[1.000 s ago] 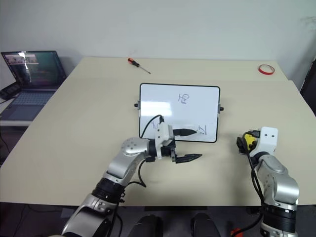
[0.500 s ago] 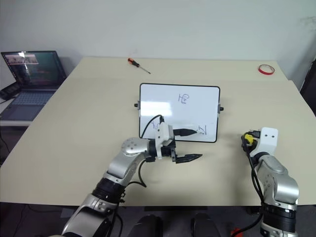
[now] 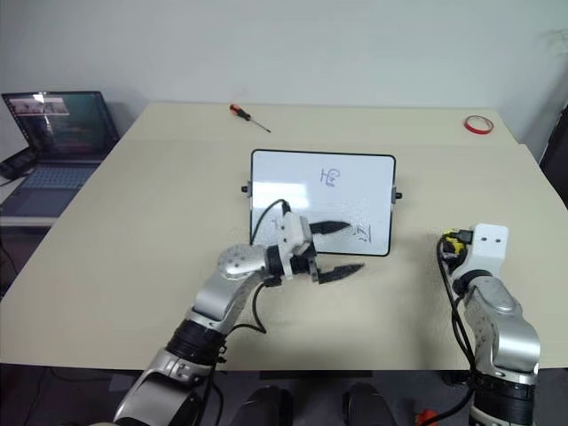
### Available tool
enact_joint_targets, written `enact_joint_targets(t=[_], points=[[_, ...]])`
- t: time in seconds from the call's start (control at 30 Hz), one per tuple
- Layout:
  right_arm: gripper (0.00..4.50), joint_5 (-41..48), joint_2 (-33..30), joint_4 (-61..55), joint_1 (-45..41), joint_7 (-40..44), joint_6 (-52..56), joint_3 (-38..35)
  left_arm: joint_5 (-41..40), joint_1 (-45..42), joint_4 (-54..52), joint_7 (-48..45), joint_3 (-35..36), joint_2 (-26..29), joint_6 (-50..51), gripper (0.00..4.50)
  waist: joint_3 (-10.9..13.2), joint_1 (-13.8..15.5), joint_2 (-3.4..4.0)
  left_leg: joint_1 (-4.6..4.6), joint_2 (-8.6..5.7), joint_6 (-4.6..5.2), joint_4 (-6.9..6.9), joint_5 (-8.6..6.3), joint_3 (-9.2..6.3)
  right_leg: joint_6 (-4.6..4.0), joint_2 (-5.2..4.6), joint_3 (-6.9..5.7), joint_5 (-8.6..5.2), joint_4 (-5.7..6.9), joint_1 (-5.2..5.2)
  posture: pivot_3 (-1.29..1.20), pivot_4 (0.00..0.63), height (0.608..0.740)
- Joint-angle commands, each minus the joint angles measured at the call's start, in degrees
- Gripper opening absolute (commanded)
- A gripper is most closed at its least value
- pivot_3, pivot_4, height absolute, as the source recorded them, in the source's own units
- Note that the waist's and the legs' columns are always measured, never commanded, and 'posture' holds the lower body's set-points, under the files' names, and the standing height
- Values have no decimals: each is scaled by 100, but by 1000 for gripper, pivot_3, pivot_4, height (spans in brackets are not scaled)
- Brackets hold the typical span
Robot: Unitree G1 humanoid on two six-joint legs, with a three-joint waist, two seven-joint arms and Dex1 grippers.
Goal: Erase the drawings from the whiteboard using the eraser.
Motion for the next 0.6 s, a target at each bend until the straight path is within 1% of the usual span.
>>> enact_joint_targets(t=[0.03,0.13,0.27,0.33,0.43,0.6], points=[[1146,-304,-117,-252,25,31,-571,261,263,95,-290,715,268,-19,-166,4500,0,-5,0,1,0,0,0,0,1,0,0,1,0,0,0,0,150,740],[1146,-563,-150,-195,-52,75,-978,567,499,433,-417,976,203,61,-187,4500,-1,-15,1,4,-1,0,-2,0,6,0,0,5,0,0,0,0,150,740],[1146,-735,-167,137,-504,157,-1376,850,782,858,-654,1501,189,-22,-119,4500,0,-4,1,1,0,-1,0,0,4,0,0,3,0,1,-2,0,150,740],[1146,-811,-164,475,-785,214,-1582,995,860,907,-672,1723,211,-84,-115,4500,0,4,1,2,-1,-1,3,0,2,0,-2,1,0,3,0,0,150,740],[1146,-862,-41,1137,-1449,298,-1988,1238,941,846,-589,2067,293,-176,-27,4500,0,2,1,4,-3,0,3,1,2,0,-2,0,1,6,1,0,150,740],[1146,-962,235,1989,-2194,447,-2571,1620,1065,744,-381,2256,309,-65,-127,4500,0,-15,1,1,2,-1,-1,0,3,0,0,0,0,5,-7,0,150,740]])
